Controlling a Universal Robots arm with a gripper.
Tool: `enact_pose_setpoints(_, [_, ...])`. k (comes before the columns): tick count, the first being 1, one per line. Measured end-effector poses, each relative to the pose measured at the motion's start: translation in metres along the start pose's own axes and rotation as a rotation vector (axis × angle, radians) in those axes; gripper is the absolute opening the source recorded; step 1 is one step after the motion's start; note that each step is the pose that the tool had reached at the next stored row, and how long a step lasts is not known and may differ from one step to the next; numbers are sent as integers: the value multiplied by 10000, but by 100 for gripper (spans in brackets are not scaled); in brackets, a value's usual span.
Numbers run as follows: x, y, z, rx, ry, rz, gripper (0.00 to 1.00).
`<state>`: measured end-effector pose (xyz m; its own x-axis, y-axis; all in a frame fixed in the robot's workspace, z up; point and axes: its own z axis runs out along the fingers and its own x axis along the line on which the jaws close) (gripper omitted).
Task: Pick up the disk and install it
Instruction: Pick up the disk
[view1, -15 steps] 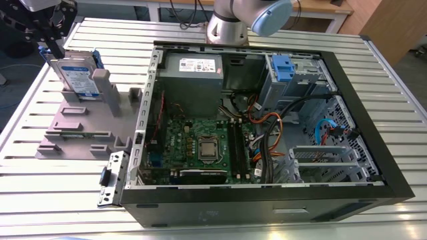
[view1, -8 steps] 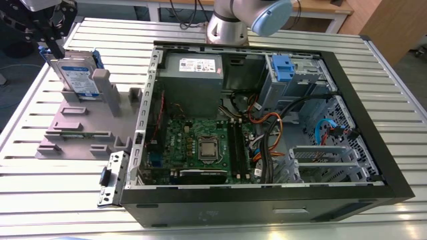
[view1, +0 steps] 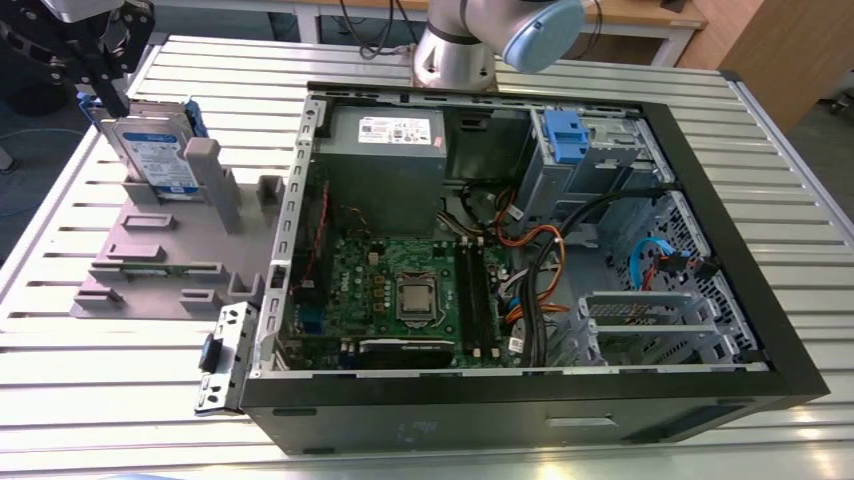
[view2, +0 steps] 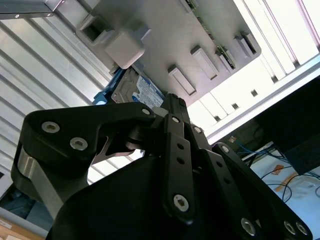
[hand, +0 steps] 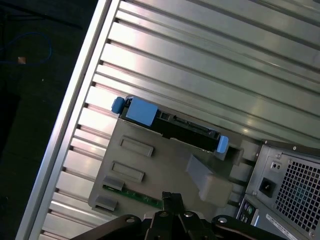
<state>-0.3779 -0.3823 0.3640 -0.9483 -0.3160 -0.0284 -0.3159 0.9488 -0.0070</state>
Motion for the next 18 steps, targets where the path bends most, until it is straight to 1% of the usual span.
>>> enact_pose_setpoints(18, [0,0,0,-6,-1,-195,11])
